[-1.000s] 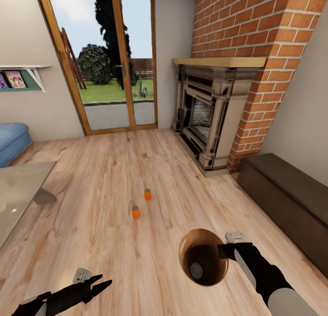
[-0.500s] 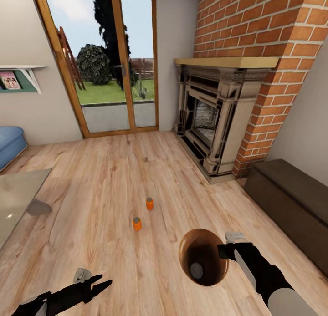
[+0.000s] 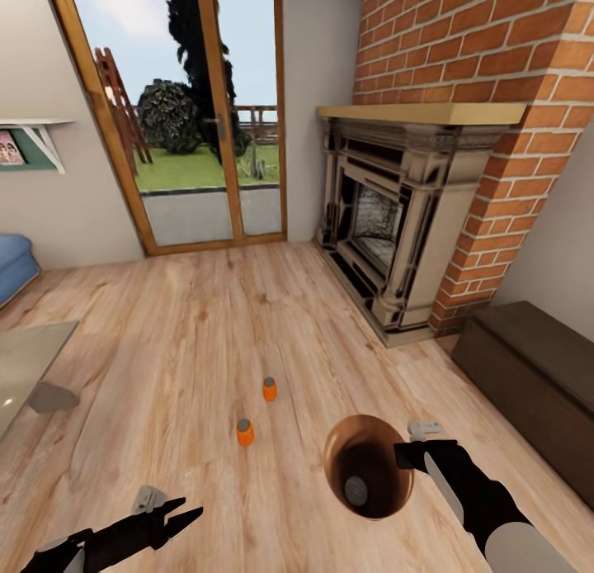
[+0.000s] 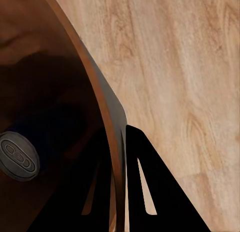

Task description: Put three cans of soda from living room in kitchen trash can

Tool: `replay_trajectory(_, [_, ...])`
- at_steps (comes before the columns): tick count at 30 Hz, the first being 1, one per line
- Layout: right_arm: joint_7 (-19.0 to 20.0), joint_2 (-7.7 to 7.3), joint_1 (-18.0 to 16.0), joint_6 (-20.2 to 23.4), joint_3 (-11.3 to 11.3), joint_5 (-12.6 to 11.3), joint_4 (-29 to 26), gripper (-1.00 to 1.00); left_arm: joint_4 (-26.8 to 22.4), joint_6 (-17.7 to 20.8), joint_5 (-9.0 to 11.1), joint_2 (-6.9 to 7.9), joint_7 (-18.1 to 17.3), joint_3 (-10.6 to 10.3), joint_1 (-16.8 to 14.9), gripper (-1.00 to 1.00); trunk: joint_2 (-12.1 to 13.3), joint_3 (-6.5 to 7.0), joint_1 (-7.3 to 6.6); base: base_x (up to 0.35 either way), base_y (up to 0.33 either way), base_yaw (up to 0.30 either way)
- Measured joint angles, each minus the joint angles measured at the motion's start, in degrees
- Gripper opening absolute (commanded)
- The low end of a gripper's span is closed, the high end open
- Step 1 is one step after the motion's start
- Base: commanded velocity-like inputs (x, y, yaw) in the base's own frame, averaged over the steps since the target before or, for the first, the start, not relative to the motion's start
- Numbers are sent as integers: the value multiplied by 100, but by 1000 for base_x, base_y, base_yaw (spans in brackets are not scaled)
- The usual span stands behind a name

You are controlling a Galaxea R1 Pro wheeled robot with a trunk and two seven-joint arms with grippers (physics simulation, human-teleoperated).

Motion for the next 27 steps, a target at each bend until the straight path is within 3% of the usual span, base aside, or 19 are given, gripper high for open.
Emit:
replay_trajectory(12, [1, -1, -3, 45, -15, 11, -151, -100, 0, 0, -6, 0, 33, 3, 0, 100, 0, 1, 0, 346, -35, 0])
replay_trajectory(15, [4, -13, 0, 182, -17, -4, -377, -100, -2, -4, -3, -6, 412, 1, 0, 100, 0, 0, 0, 346, -69, 0])
replay_trajectory(16, [0, -29, -1, 625, -22, 50, -681, -100, -11, -6, 3, -24, 781, -3, 1, 100, 0, 0, 0, 346, -70, 0])
replay_trajectory(18, [9, -32, -4, 829, -51, 7, -906, -100, -22, -8, 2, -31, 922, -7, 0, 100, 0, 1, 0, 346, -71, 0])
replay_trajectory(27, [7, -40, 0, 979, -71, 18, -1041, -100, -64, -105, 5, -143, 1789, -32, 0, 100, 0, 0, 0, 346, -71, 0])
